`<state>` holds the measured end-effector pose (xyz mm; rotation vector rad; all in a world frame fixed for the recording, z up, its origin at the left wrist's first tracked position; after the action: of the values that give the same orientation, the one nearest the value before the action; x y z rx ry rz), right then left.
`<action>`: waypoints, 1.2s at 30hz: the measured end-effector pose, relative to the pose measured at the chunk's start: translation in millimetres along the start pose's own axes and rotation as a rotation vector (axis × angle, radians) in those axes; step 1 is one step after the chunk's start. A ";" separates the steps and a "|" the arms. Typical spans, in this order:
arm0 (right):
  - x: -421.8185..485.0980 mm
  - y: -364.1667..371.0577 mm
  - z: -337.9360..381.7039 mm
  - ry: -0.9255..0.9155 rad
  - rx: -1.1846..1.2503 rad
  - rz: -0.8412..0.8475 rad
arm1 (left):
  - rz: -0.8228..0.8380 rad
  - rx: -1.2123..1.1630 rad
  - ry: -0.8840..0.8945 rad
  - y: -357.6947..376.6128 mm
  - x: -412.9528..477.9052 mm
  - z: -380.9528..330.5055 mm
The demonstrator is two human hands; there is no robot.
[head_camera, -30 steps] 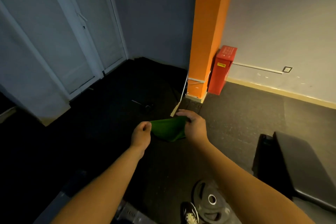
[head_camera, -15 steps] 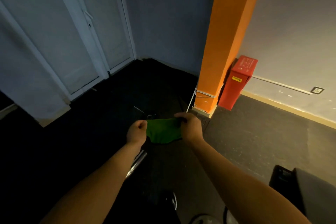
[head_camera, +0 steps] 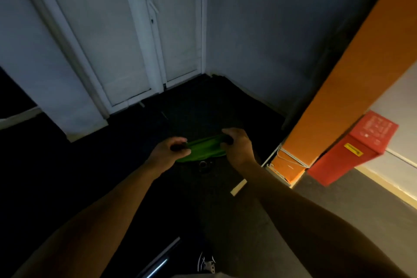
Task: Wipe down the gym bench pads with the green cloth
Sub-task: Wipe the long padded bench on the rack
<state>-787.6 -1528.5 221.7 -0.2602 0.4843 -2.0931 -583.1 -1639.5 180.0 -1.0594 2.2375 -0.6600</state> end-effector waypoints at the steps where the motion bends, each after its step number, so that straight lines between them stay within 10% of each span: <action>1: 15.4 4.9 1.7 0.005 -0.027 0.049 | 0.015 0.084 0.013 -7.0 9.3 -6.1; 19: 268.8 148.4 106.7 -0.291 -0.103 0.483 | -0.484 0.414 -0.431 -178.3 133.7 26.1; 36: 169.6 500.2 267.4 -0.549 -0.156 1.184 | -0.656 -0.117 -0.738 -327.0 -23.4 238.3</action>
<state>-400.5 -1975.8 242.8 -0.4727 0.3270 -0.7835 -239.5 -1849.7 225.5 -1.7699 1.2959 -0.2957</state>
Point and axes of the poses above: each hand's wrist, its own x-axis towards the middle knuckle, its own y-axis out of the palm, z = x × y, the point moved 10 cm from there along x, towards the middle knuckle, and after that the axes turned 15 degrees about x, right-handed, at the moved point
